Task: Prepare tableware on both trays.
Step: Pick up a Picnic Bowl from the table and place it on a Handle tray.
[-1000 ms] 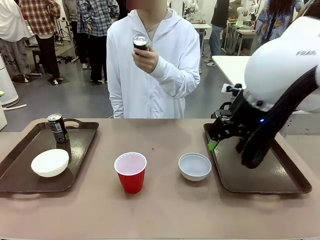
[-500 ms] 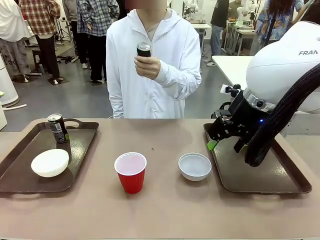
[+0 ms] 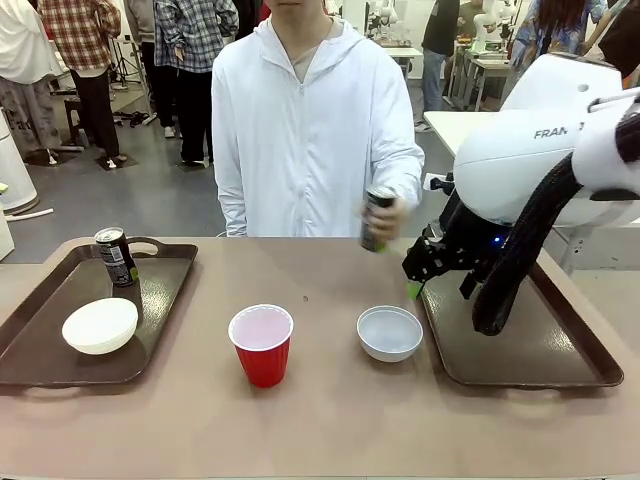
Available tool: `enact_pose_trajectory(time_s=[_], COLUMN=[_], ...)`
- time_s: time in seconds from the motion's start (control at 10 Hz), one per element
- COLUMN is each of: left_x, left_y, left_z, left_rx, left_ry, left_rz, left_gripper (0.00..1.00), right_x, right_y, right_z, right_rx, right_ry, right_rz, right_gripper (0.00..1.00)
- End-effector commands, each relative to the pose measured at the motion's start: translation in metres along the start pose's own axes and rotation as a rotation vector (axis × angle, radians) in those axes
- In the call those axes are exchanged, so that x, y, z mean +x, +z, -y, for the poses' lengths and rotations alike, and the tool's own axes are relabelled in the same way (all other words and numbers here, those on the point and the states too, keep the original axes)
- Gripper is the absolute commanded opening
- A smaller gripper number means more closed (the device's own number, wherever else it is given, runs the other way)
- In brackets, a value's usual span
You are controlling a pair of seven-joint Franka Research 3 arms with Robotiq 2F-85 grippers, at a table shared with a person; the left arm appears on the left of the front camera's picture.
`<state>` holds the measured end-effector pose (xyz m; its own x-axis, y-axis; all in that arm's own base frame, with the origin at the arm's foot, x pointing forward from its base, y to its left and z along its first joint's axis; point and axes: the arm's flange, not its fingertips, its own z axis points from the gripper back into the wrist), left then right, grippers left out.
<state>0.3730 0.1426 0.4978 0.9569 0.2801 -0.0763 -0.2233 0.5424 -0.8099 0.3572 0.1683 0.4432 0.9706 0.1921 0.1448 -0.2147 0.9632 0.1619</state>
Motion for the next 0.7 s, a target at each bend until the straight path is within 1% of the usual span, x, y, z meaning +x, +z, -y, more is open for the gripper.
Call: enact_pose_trajectory(time_s=[0.0, 0.1, 0.2, 0.4, 0.6], left_x=[0.001, 0.001, 0.001, 0.001, 0.001], left_y=[0.004, 0.004, 0.004, 0.004, 0.004], left_z=[-0.001, -0.001, -0.001, -0.001, -0.001], left_rx=[-0.011, -0.011, -0.011, -0.011, -0.011], left_ry=[-0.013, -0.013, -0.013, -0.013, -0.013], left_rz=[-0.006, -0.006, -0.006, -0.006, -0.006], left_gripper=[1.00, 1.00, 1.00, 1.00, 1.00], right_x=[-0.074, -0.115, -0.124, -0.116, -0.102], right_y=[0.051, 0.076, 0.082, 0.073, 0.065], right_z=[0.016, 0.024, 0.025, 0.027, 0.029], right_rx=[-0.036, -0.065, -0.055, -0.043, -0.021], right_ry=[0.168, 0.230, 0.228, 0.229, 0.215], right_rz=[-0.024, 0.009, 0.010, -0.074, -0.097], right_gripper=[1.00, 1.00, 1.00, 1.00, 1.00])
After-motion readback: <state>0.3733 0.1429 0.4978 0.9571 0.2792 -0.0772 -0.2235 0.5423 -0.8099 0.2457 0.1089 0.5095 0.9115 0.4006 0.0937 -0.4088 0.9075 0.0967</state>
